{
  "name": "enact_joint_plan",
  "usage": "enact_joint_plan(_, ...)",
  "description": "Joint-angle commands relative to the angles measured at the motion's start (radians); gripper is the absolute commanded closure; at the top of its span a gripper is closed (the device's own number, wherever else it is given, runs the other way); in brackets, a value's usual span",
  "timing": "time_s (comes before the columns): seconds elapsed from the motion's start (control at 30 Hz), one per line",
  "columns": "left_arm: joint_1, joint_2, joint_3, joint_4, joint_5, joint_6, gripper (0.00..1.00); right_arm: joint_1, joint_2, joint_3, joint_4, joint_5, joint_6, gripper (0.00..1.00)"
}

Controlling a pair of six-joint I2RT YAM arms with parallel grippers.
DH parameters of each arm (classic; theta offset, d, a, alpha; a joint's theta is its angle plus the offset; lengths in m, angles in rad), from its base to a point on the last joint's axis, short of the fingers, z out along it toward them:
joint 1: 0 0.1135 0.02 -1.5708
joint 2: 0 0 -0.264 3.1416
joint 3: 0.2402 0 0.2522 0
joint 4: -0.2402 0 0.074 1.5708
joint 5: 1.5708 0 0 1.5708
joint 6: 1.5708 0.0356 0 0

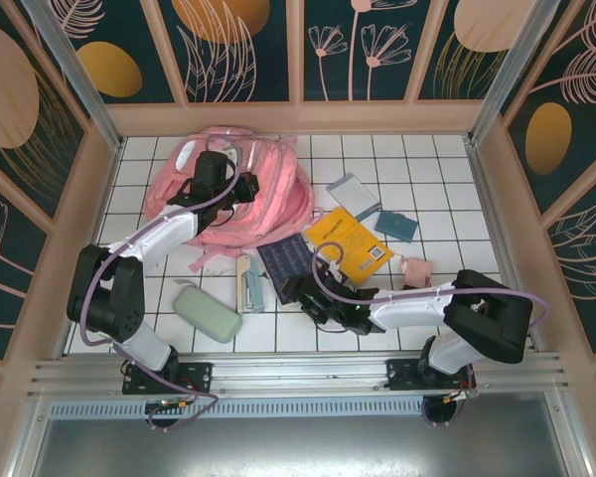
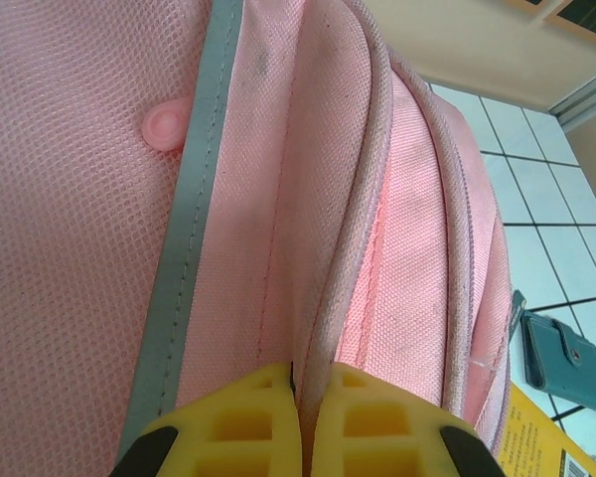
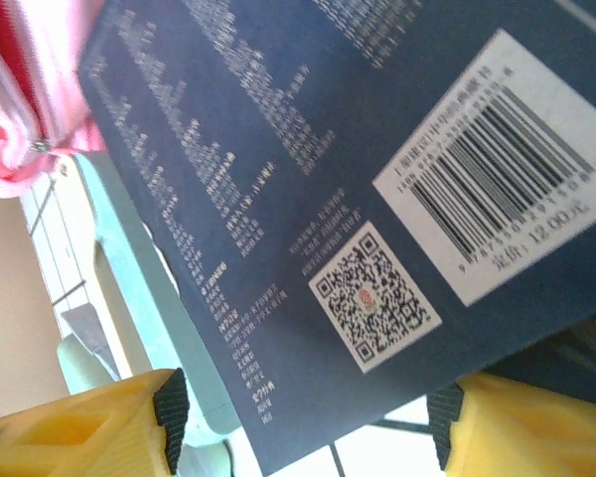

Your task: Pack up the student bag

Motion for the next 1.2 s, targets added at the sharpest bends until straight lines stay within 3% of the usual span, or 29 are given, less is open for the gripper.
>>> enact_joint_plan(0.0,-0.015,-0.010,0.003,0.091,0.062,-0.011,1.00,0.012,-0.060,0.017,0.140,0.190,-0.093,0.36)
enact_joint_plan(0.2,-0.015,-0.001,0.005,0.094,0.073,-0.016,1.00,0.005,-0.102,-0.014,0.195,0.276,-0.113,0.40)
enact_joint_plan(0.4,-0.015,0.005,0.006,0.093,0.074,-0.014,1.00,-0.058,-0.030,-0.004,0.210,0.173,-0.062,0.39)
enact_joint_plan(0.53,-0.015,0.006,0.004,0.093,0.071,-0.011,1.00,-0.090,-0.011,-0.037,0.301,0.120,-0.033,0.30)
enact_joint_plan(0.7,-0.015,0.014,0.009,0.090,0.071,-0.011,1.00,-0.109,-0.055,-0.045,0.227,0.128,-0.042,0.29)
enact_joint_plan(0.8,-0.015,0.015,0.008,0.090,0.071,-0.011,1.00,-0.133,-0.061,-0.079,0.239,0.112,-0.025,0.37)
enact_joint_plan(0.93,-0.015,0.014,0.008,0.088,0.068,-0.007,1.00,-0.152,-0.052,-0.101,0.279,0.083,-0.006,0.55)
enact_joint_plan(1.17,-0.015,0.010,0.013,0.077,0.051,0.009,1.00,-0.149,-0.133,-0.030,0.095,0.072,-0.039,0.78)
